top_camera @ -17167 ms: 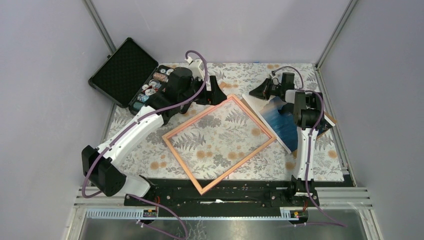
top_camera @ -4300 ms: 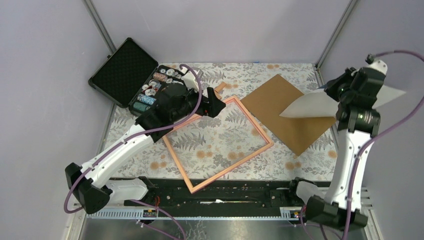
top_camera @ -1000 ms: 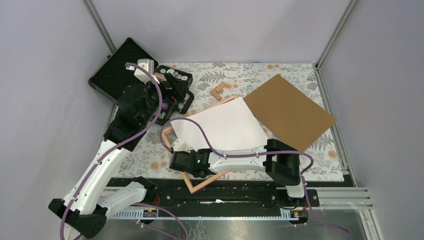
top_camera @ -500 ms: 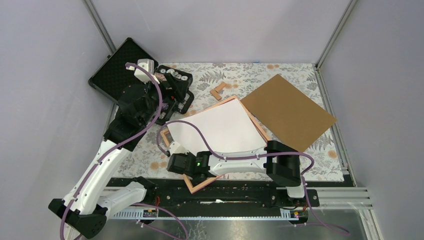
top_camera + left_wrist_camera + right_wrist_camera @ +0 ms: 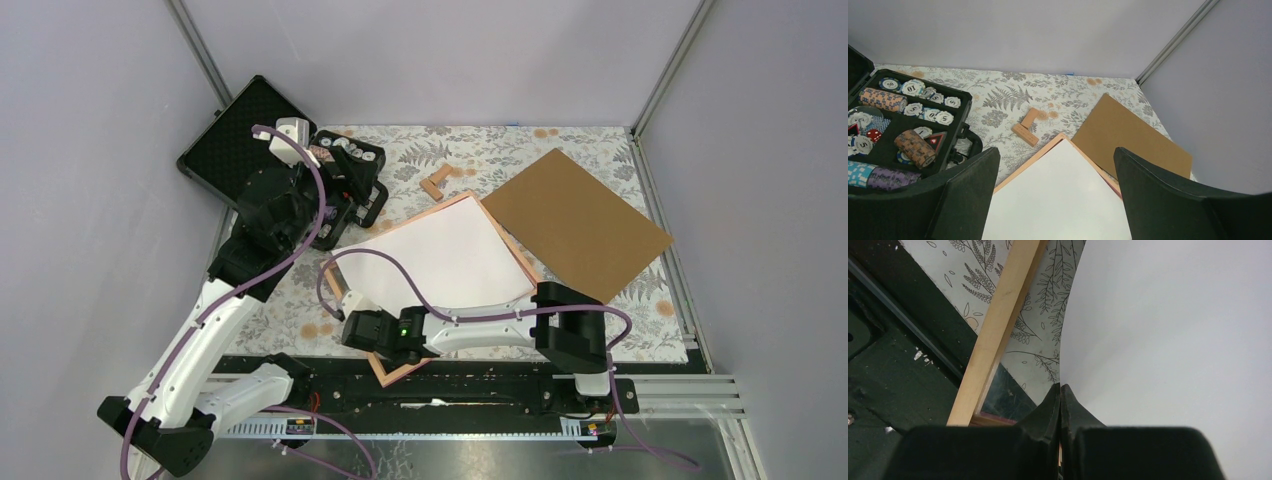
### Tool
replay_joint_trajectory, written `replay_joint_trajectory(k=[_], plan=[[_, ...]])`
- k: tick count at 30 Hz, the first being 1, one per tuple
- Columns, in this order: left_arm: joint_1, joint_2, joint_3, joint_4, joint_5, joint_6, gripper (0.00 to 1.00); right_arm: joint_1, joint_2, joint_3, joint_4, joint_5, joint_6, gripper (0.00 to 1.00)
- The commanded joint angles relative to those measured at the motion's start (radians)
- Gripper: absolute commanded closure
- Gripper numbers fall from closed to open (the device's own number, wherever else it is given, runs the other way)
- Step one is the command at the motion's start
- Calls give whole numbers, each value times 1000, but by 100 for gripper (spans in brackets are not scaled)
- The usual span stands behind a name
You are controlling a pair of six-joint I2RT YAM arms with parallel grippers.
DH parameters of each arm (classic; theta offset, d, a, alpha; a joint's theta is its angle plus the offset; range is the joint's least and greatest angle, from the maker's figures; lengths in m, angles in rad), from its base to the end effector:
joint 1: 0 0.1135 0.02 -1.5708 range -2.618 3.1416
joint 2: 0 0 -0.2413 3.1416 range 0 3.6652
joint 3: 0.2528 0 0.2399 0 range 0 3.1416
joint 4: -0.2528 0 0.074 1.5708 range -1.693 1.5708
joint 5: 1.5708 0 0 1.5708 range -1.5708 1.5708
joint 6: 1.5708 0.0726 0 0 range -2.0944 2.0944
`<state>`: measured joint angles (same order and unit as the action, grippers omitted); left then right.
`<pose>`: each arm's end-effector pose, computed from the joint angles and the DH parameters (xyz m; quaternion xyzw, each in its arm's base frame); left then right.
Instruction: Put the photo into the frame
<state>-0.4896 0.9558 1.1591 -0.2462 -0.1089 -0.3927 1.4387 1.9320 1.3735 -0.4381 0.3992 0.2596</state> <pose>0.2175 -0.1069 0.4100 -0.0027 0.7220 -0.2594 0.6414 0.0821 0.4033 0.1487 -0.4760 0.8126 0.0827 0.3261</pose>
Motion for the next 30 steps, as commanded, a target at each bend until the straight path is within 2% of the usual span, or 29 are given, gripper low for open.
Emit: replay_joint_trajectory(k=[1,19,30], plan=[[5,3,16,37,12,-6,11,11,-71,-18,41,-11,-24,100],[5,10,15,39,18,-9,11,17,-74,-49,76,-67,-62,100],[6,12,12,41,21,-11,11,17,-66,-63,54,43,-62,100]])
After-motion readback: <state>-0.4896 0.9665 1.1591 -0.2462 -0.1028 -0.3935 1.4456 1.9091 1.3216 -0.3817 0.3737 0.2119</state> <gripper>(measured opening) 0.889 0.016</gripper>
